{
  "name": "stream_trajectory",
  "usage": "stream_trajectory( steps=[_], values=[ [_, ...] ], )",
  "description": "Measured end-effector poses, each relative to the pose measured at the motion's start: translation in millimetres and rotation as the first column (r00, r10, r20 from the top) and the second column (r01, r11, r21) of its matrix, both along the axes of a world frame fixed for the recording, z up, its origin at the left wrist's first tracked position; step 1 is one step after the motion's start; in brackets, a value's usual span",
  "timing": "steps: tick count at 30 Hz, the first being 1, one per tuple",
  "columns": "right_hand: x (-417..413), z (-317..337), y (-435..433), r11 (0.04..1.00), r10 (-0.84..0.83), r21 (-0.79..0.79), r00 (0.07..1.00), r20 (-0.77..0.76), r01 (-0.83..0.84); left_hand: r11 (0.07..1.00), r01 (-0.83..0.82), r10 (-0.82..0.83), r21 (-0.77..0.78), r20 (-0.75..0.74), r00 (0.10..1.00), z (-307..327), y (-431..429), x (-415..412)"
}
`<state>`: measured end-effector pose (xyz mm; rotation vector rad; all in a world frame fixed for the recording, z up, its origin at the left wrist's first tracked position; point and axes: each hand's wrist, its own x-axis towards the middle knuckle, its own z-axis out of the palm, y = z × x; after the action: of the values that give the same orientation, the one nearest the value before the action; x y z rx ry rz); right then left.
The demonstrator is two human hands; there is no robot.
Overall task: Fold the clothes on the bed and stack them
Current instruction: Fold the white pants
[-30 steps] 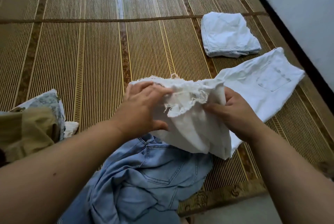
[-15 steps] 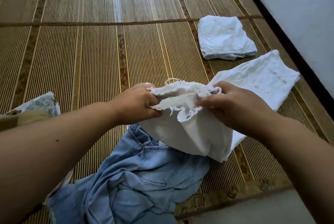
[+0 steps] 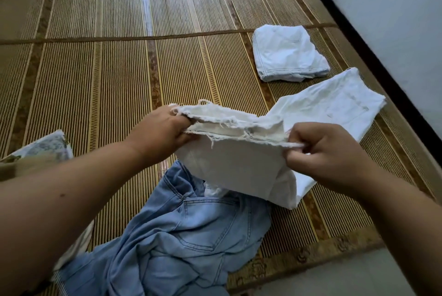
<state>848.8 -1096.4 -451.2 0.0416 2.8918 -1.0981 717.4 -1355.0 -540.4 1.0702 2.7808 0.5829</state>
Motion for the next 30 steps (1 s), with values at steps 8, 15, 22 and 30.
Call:
stream_trajectory(
  steps=[8,15,22,30],
  values=[
    [5.8,-29.2,-46.5,0.995,0.043,-0.08,0.981,-0.19,-0.059,0.373,-0.926,0.305,0.052,0.936,0.175,4.2,2.8,77.3],
    [35.1,-69.3,-102.9,0.913,0.404,-0.118,0.904,0.141,-0.39,0.303,-0.894,-0.075,-0.328,0.928,-0.366,-0.5,5.9,98.6],
    [35.7,-95.6,-100.5,0.774,-0.357,-0.458,0.899,0.253,0.437,0.568,-0.813,0.177,0.131,0.944,0.277,14.2,-13.5,120.8],
    [49.4,-170.3,-122.4,0.998,-0.017,0.061,0.821,0.571,-0.022,0.356,-0.894,0.524,-0.272,0.85,-0.05,-73.4,-95.5,199.7]
  ],
)
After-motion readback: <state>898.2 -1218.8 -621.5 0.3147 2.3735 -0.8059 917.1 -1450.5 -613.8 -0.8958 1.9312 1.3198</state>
